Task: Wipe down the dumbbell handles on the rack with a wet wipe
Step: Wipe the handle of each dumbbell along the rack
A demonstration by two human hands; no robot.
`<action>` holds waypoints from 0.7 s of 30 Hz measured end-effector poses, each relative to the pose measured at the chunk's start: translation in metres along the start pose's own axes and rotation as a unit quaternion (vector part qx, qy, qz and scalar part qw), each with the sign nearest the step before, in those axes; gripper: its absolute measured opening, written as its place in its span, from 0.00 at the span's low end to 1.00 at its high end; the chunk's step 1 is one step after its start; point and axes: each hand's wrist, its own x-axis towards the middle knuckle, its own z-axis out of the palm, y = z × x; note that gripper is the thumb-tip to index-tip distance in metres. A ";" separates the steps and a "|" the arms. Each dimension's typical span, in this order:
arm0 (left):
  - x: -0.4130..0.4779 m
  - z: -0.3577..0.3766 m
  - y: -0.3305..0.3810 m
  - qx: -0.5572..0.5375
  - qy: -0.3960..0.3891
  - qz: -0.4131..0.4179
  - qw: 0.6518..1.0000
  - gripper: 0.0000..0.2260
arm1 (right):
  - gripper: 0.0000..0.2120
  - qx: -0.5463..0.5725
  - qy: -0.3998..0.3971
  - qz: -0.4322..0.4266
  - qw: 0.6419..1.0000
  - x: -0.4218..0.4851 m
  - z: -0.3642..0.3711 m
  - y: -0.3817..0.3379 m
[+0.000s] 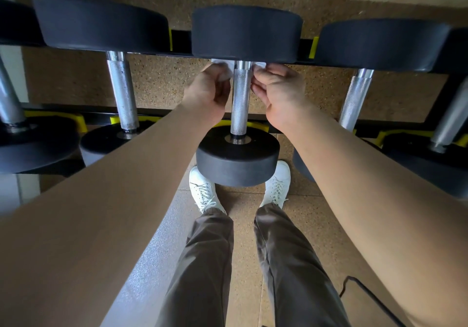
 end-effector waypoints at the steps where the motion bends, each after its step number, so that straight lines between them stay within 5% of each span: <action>1: -0.001 -0.002 0.001 -0.008 0.011 0.005 1.000 0.06 | 0.08 -0.003 -0.004 0.002 1.000 0.000 0.000 0.000; 5: -0.009 -0.011 0.003 -0.053 0.012 0.000 0.999 0.08 | 0.11 -0.009 -0.022 0.026 0.999 -0.001 0.001 -0.001; 14: -0.019 0.005 0.002 0.091 -0.015 0.025 0.995 0.05 | 0.04 0.036 0.050 0.019 0.998 -0.007 -0.023 -0.007; 21: -0.029 -0.010 0.010 0.025 0.052 0.097 0.994 0.06 | 0.03 -0.058 -0.032 0.019 0.998 -0.014 -0.004 -0.006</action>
